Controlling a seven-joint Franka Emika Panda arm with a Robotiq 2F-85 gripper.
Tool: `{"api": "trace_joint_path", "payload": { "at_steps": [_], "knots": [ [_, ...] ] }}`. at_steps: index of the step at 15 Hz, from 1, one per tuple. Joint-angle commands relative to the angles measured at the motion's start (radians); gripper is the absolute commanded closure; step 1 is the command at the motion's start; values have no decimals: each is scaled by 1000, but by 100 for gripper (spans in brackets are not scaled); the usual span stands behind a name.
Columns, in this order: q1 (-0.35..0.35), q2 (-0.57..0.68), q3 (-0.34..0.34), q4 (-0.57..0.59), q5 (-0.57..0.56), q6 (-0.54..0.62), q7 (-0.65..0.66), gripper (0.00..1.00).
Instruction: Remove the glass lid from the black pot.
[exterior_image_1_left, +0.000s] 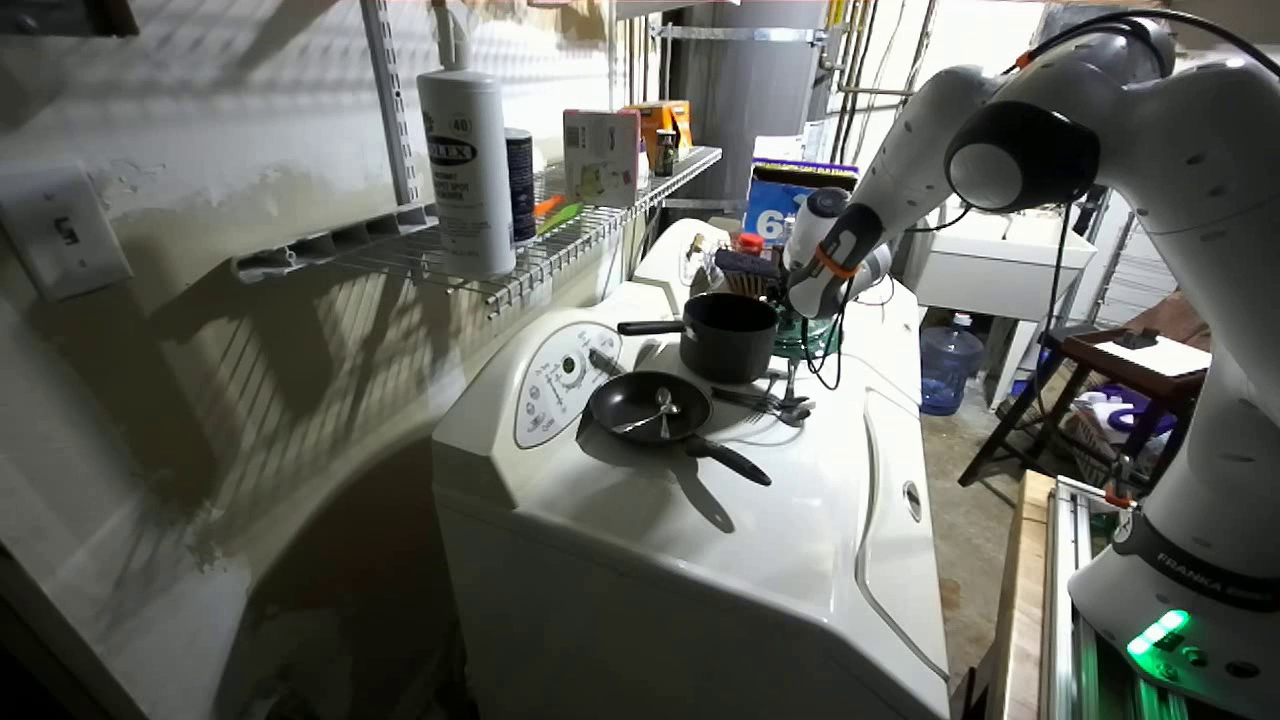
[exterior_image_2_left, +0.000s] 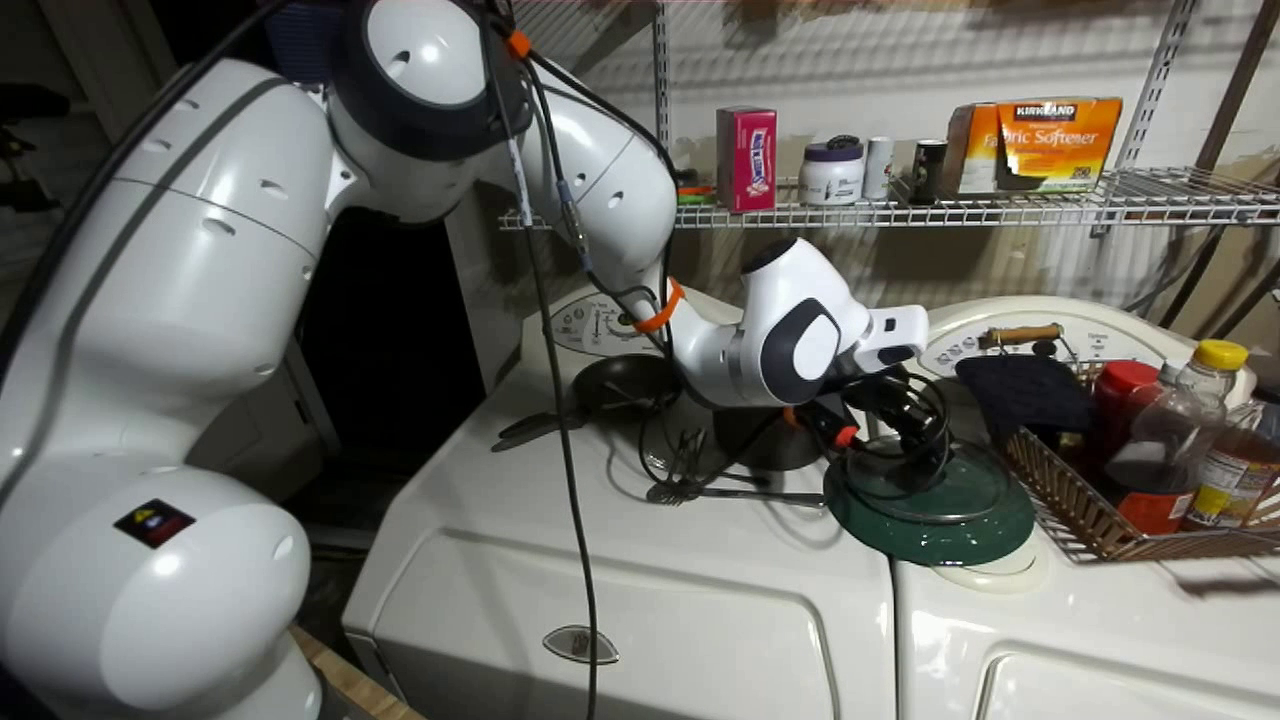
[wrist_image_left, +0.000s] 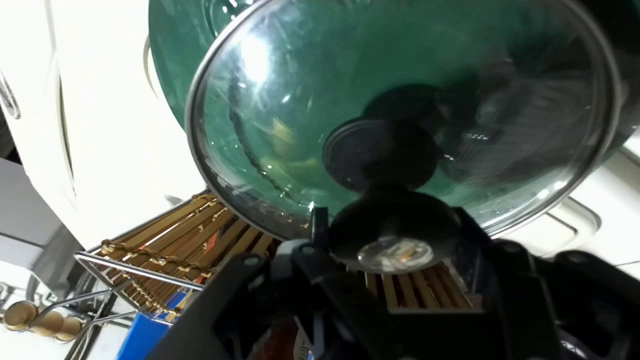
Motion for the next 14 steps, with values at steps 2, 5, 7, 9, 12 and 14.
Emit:
{"api": "trace_joint_path", "payload": {
  "at_steps": [2,5,7,9,12,14],
  "knots": [
    [13,43,-24,37,79,14,-16,66],
    [13,49,-25,43,94,3,-19,66],
    [14,48,-25,43,102,-7,-18,16],
    [15,42,-26,42,104,-13,-20,8],
    [18,25,-29,44,103,-19,-26,0],
    [23,-2,-26,40,100,-28,-34,0]
  ]
}}
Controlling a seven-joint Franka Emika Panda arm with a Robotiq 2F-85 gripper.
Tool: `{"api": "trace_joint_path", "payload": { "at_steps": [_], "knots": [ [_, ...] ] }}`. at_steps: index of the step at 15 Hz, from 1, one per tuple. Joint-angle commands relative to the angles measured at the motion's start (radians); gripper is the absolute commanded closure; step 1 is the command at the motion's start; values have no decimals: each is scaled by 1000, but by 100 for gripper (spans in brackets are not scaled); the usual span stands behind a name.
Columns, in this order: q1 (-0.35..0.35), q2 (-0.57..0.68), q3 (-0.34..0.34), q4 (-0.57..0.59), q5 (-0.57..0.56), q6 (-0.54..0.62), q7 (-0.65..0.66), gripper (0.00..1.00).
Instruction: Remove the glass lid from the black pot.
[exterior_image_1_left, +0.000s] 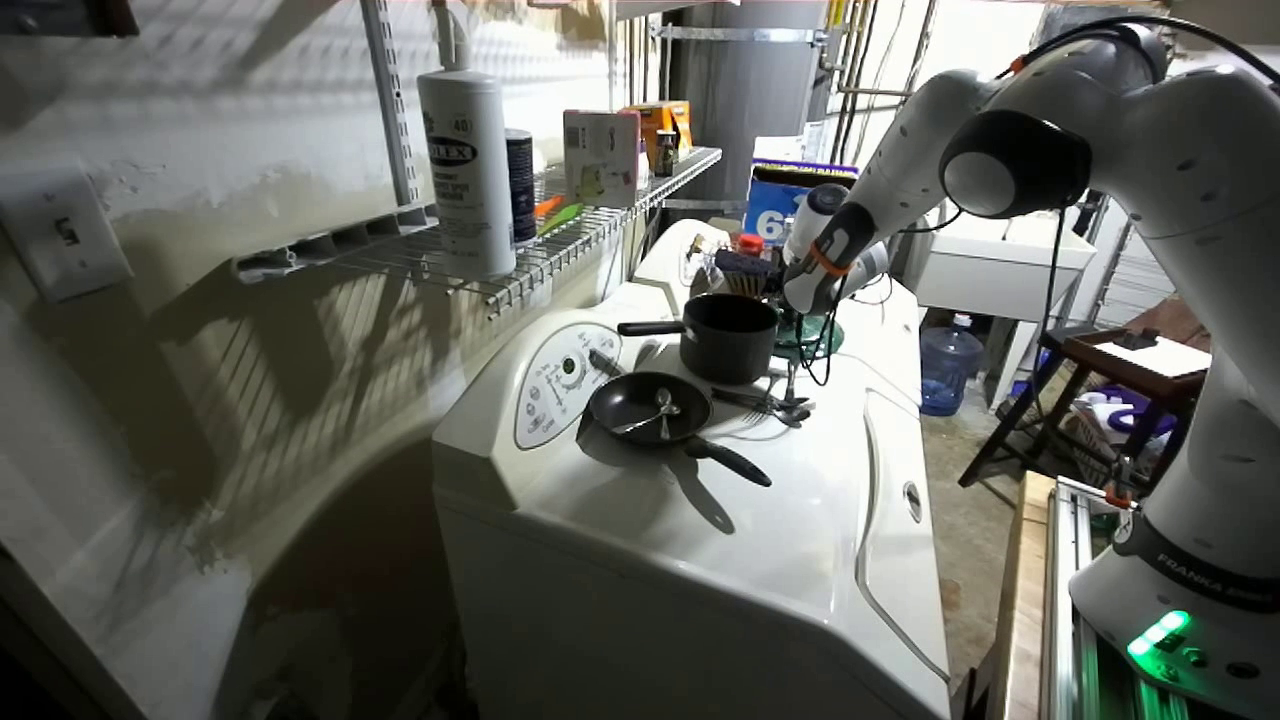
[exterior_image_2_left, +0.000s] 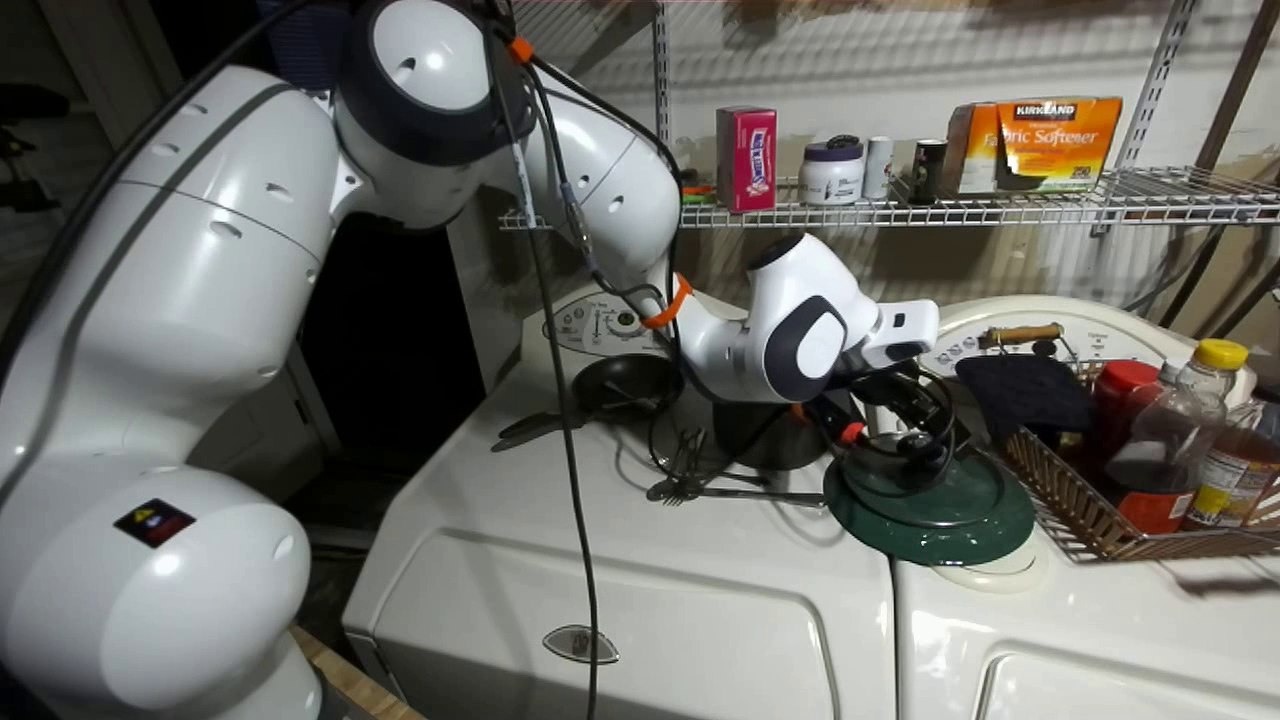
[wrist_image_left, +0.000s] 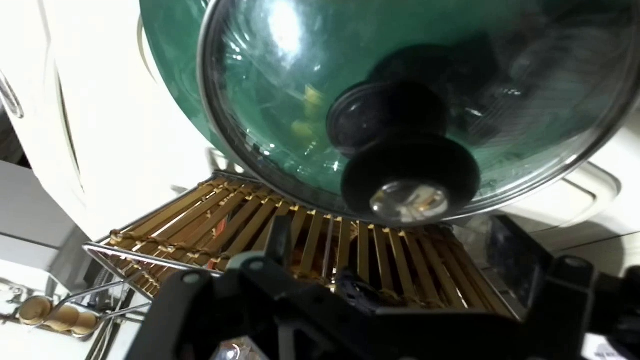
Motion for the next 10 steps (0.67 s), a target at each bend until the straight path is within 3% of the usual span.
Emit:
{"api": "trace_joint_path", "payload": {
  "at_steps": [1,7,10],
  "knots": [
    [20,-44,-3,6,27,-40,-42,0],
    [87,-226,-12,-58,-2,25,-113,0],
    [108,-386,31,-119,-53,-24,-184,0]
  ]
}}
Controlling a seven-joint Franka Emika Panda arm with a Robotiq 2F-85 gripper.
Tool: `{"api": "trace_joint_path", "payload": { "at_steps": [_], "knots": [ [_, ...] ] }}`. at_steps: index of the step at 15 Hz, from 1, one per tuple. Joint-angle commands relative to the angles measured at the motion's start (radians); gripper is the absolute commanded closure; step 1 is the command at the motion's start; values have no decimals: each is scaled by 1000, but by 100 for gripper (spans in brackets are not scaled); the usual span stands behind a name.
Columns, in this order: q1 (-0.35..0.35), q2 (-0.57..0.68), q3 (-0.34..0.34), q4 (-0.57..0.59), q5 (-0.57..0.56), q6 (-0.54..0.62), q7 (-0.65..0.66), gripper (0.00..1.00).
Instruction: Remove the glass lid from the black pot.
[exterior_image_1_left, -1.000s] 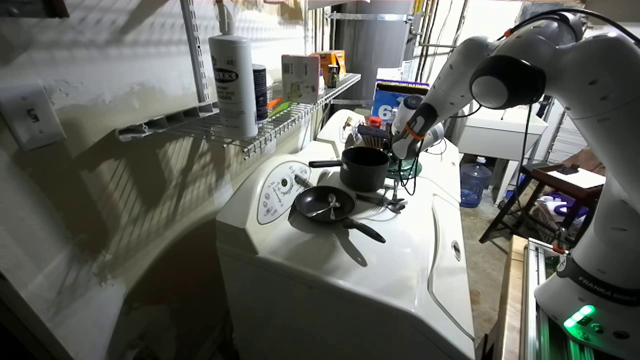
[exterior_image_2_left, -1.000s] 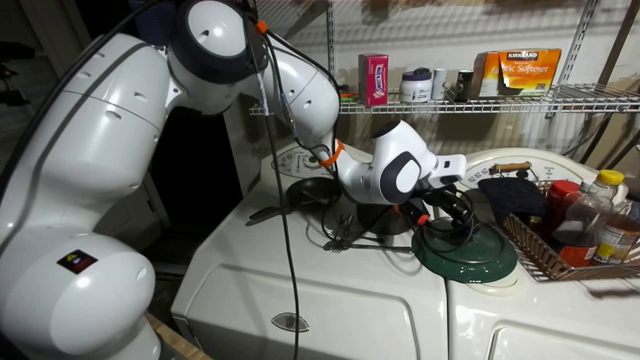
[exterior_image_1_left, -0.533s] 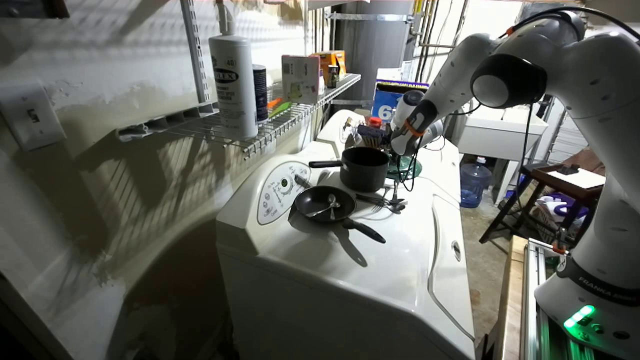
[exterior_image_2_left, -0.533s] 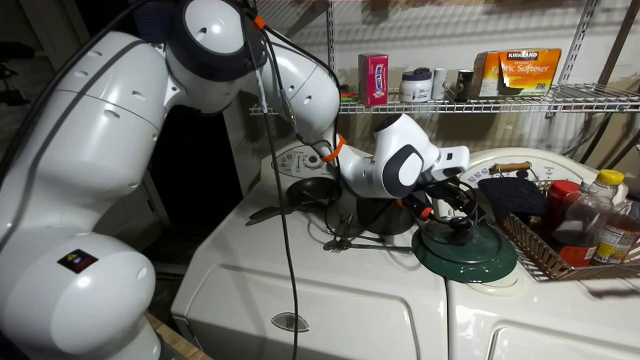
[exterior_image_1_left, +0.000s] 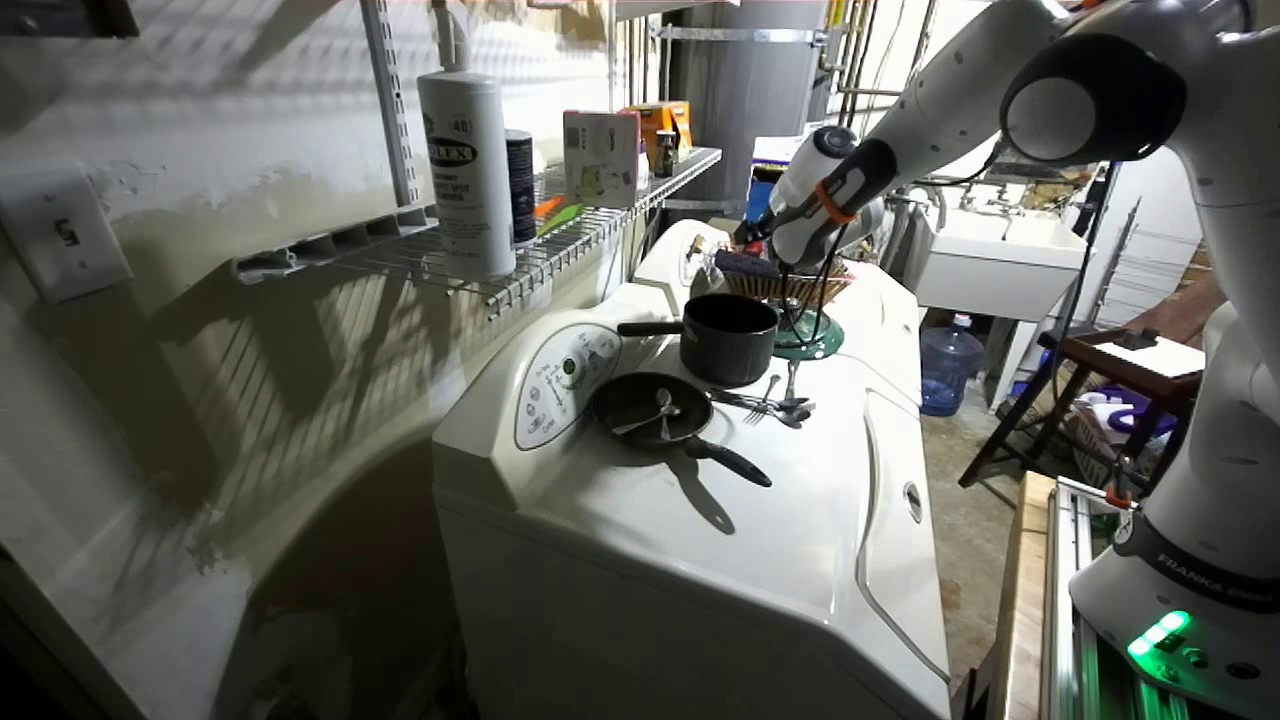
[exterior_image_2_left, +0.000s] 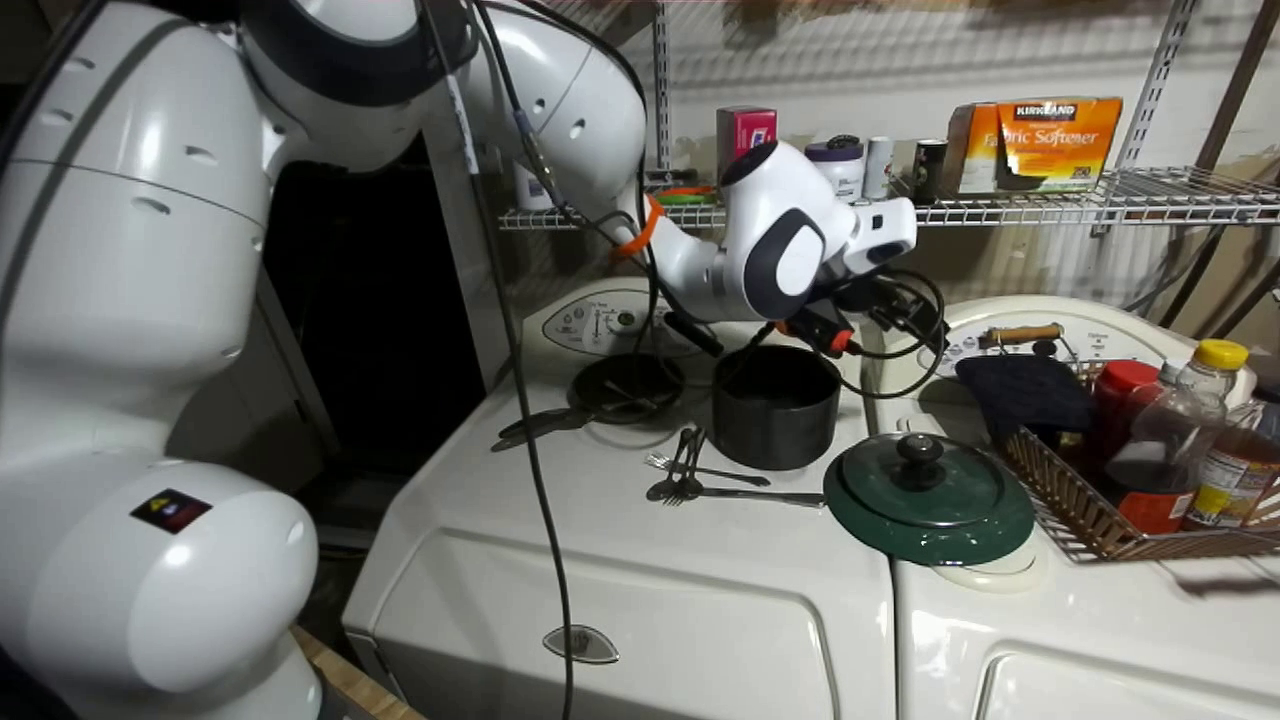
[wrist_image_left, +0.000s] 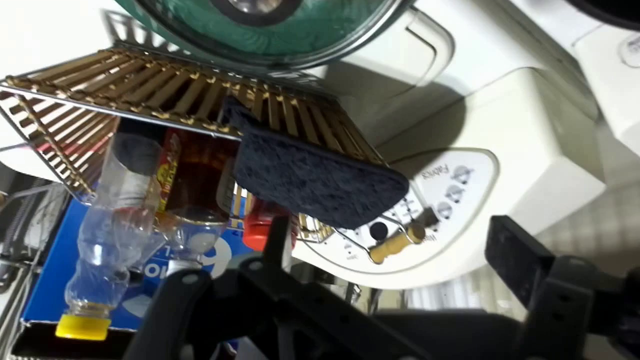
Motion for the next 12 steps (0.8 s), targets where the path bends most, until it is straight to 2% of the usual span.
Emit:
{"api": "trace_joint_path", "payload": {
  "at_steps": [1,6,9,10,12],
  "knots": [
    [19,-237,70,-130,-52,-44,-128,0],
    [59,-472,131,-231,-47,-264,-276,0],
    [85,-578,145,-264,-44,-443,-332,0],
    [-58,-625,300,-276,-84,-498,-325,0],
    [-130,-689,399,-310,-41,-609,-392,0]
  ]
}}
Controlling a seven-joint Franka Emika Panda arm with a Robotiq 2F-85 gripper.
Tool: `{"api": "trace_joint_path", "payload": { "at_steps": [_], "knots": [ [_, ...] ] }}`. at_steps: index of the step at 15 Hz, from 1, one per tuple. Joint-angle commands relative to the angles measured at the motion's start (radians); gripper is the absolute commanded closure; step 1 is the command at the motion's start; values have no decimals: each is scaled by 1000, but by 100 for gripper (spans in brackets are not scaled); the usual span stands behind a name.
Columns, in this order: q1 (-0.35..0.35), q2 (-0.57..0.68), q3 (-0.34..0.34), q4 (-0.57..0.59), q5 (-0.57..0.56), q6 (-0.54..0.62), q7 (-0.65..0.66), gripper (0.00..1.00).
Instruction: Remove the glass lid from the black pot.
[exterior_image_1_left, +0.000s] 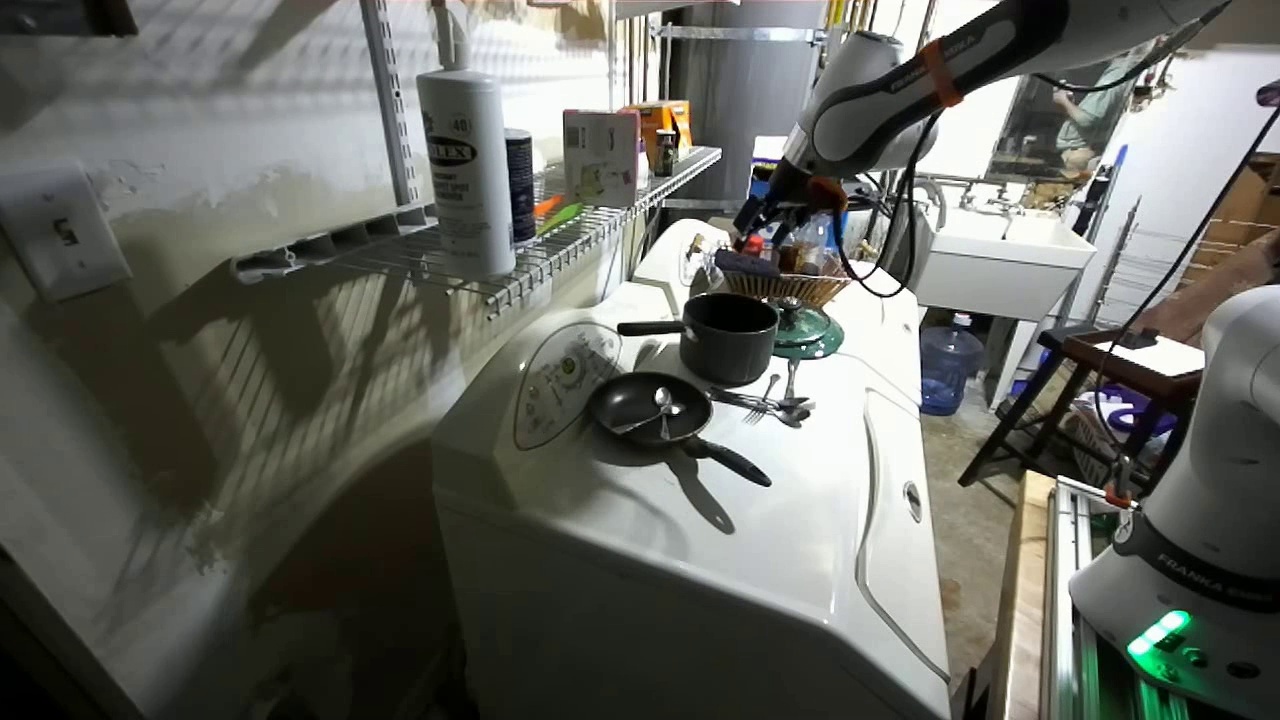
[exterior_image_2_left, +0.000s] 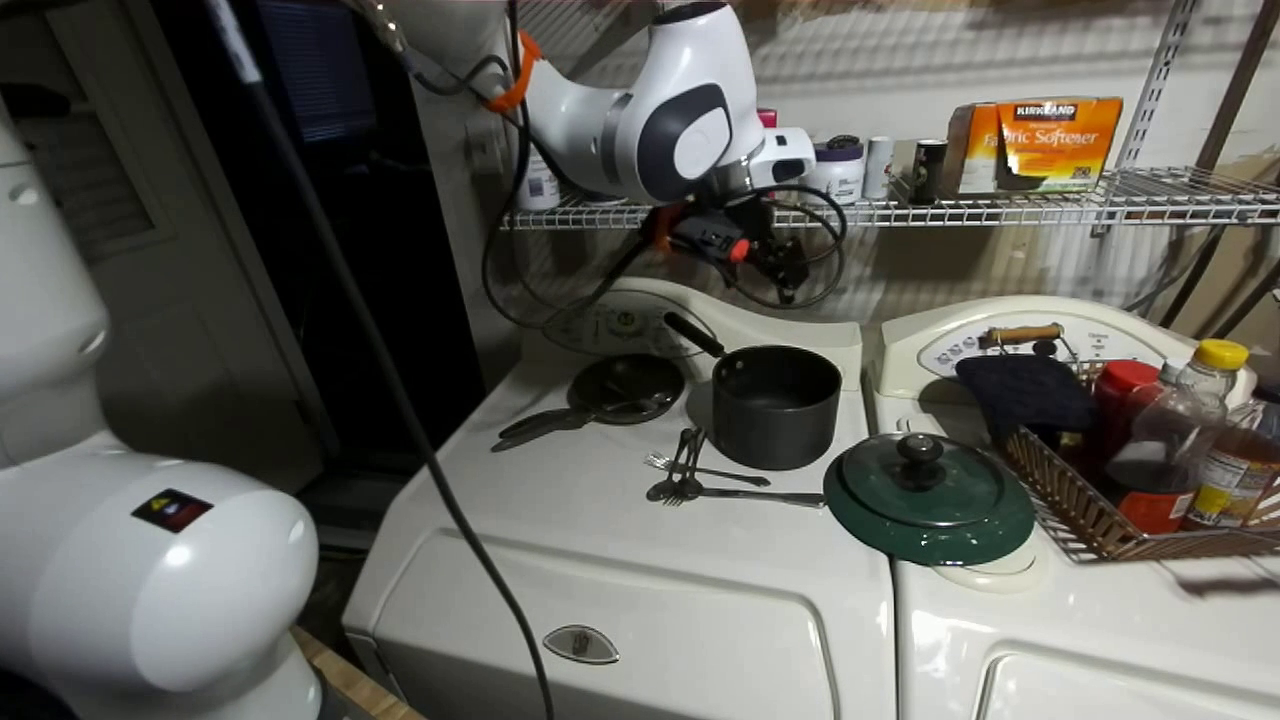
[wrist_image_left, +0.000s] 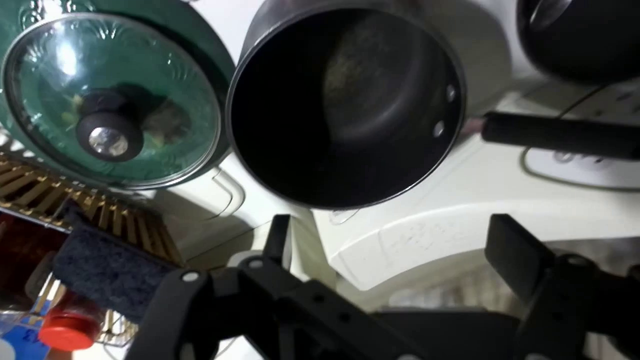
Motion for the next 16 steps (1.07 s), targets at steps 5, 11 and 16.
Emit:
{"api": "trace_joint_path", "payload": {
  "at_steps": [5,11,16],
  "knots": [
    [-236,-249,283,-135,134,-397,-297,0],
    [-273,-247,310,-118,129,-450,-319,0],
    [-272,-247,312,-119,130,-450,-320,0]
  ]
}}
